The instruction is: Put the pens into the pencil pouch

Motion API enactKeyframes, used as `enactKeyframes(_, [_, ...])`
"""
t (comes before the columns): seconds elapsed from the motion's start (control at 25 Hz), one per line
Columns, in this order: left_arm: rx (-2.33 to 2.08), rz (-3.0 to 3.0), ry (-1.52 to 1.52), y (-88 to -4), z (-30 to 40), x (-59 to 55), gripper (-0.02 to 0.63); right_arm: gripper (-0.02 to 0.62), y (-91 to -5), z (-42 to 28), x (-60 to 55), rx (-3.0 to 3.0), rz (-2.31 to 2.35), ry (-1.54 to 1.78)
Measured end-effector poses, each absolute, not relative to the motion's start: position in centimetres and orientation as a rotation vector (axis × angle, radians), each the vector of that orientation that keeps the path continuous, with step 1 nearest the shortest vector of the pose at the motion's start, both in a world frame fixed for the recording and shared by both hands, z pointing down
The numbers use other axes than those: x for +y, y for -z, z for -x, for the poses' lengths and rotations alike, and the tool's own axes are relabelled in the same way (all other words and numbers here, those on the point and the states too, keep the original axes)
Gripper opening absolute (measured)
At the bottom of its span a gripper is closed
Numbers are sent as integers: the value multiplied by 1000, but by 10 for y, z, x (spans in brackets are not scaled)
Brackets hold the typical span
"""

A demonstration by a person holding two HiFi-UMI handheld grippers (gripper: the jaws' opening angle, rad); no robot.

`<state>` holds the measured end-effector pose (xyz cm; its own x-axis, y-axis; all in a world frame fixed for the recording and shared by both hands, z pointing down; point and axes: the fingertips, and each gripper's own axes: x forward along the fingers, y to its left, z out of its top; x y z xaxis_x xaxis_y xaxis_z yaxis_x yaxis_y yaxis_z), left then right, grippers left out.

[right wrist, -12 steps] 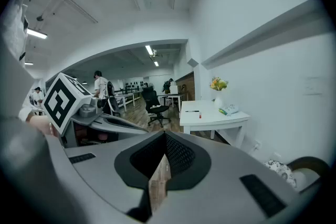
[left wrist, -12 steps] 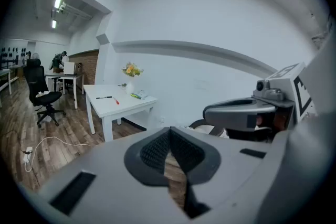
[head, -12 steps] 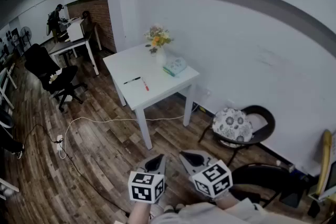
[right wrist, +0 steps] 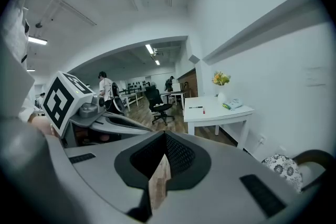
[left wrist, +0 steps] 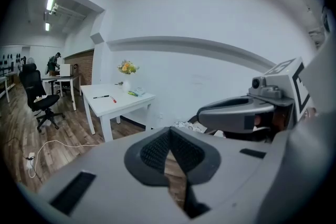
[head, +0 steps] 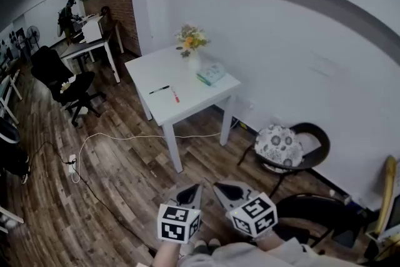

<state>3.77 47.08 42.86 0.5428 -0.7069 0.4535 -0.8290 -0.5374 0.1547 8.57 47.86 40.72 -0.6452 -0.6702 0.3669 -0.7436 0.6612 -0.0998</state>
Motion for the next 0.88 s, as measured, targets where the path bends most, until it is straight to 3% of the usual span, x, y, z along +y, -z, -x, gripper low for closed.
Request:
enactKeyframes(0.56, [-1398,-2384,-371,-425,-28,463,11,14,-408,-107,465,-2621,-1253,-346])
enactKeyframes(0.6, [-1403,-2382,-363,-424,-30,463,11,22,-411,-108,466,-2616,-1247,-357])
enactKeyframes(0.68, [-1401,-2381,-362,-425,-34,465,31,106,-417,-109,466,-2615,-1233,-364])
enactKeyframes(0.88, [-1390,-2370,-409,-432,-42,466,110,121,-425,-121,465,-2595,-1244,-391])
